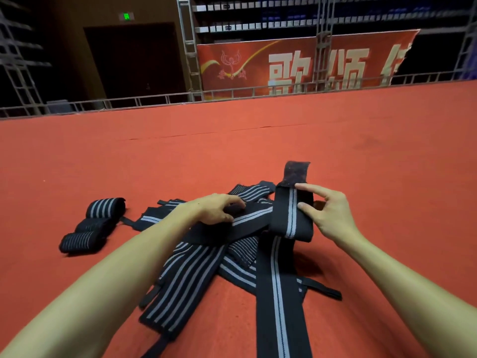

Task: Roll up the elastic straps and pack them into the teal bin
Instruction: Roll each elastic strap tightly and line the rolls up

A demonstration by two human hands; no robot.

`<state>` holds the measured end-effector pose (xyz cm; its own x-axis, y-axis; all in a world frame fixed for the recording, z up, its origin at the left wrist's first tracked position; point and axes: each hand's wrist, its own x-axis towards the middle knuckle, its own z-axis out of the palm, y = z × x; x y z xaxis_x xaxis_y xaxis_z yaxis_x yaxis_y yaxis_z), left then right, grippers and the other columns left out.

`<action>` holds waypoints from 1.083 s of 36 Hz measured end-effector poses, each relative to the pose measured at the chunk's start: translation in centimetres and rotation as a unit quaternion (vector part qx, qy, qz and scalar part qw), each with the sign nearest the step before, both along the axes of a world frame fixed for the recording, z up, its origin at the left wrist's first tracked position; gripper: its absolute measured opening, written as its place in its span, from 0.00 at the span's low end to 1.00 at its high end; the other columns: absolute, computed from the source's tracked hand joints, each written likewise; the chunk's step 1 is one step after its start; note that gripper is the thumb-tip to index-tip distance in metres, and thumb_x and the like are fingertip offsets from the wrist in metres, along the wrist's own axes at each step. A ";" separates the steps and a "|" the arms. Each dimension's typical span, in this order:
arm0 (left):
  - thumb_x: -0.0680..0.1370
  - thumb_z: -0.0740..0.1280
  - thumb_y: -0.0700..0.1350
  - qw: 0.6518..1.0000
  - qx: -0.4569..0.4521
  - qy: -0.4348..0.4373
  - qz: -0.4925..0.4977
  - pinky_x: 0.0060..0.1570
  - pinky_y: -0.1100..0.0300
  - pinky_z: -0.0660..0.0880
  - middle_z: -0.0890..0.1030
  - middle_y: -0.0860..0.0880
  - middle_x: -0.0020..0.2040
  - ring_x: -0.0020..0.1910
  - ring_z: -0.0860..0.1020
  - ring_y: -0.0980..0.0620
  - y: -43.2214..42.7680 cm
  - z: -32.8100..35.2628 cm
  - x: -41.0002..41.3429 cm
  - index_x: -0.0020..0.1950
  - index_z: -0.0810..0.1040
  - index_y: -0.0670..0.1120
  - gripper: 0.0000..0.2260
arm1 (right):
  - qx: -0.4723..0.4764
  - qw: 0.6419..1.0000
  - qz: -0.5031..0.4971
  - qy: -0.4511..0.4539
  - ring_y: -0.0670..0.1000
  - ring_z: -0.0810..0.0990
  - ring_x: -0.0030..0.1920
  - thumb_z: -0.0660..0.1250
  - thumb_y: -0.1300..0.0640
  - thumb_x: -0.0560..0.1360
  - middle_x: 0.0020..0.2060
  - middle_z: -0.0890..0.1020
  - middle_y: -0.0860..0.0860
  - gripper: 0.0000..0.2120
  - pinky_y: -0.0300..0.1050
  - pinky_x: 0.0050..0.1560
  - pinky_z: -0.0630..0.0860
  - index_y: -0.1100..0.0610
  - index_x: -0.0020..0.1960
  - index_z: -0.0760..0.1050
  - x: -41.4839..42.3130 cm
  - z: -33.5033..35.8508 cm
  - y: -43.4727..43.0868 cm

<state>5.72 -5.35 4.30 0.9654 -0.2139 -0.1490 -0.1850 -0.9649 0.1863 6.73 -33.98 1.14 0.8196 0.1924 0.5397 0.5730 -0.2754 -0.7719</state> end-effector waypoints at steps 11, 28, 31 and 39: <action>0.71 0.70 0.36 0.996 0.030 0.064 0.046 0.64 0.61 0.70 0.76 0.52 0.67 0.65 0.74 0.53 3.8 2.6 -6.3 0.71 0.74 0.52 0.29 | -0.007 0.999 -0.014 -0.028 0.51 0.84 0.51 0.73 0.69 0.71 0.54 0.82 0.44 0.21 0.49 0.56 0.80 0.49 0.59 0.82 -2.5 3.4 0.0; 0.77 0.71 0.48 0.993 -0.039 0.021 0.107 0.69 0.58 0.65 0.70 0.48 0.71 0.70 0.69 0.49 6.2 -4.1 -11.0 0.75 0.66 0.48 0.28 | -0.050 0.998 0.016 -0.031 0.50 0.84 0.50 0.73 0.67 0.73 0.55 0.81 0.42 0.20 0.51 0.60 0.79 0.49 0.61 0.82 -5.2 4.3 3.5; 0.77 0.71 0.49 0.993 -0.051 -0.012 0.106 0.62 0.59 0.68 0.74 0.46 0.68 0.66 0.73 0.48 5.2 -4.1 -9.7 0.70 0.70 0.48 0.24 | -0.049 0.998 0.016 -0.033 0.50 0.85 0.47 0.73 0.67 0.72 0.55 0.82 0.42 0.20 0.51 0.57 0.80 0.49 0.60 0.82 -4.9 4.1 3.4; 0.77 0.71 0.43 0.989 -0.104 -0.057 0.084 0.54 0.63 0.67 0.78 0.49 0.59 0.61 0.75 0.50 3.0 -3.8 -6.4 0.62 0.77 0.47 0.15 | -0.065 0.997 0.010 -0.036 0.49 0.84 0.50 0.72 0.68 0.72 0.55 0.80 0.41 0.20 0.47 0.57 0.79 0.50 0.60 0.82 -4.1 4.0 3.0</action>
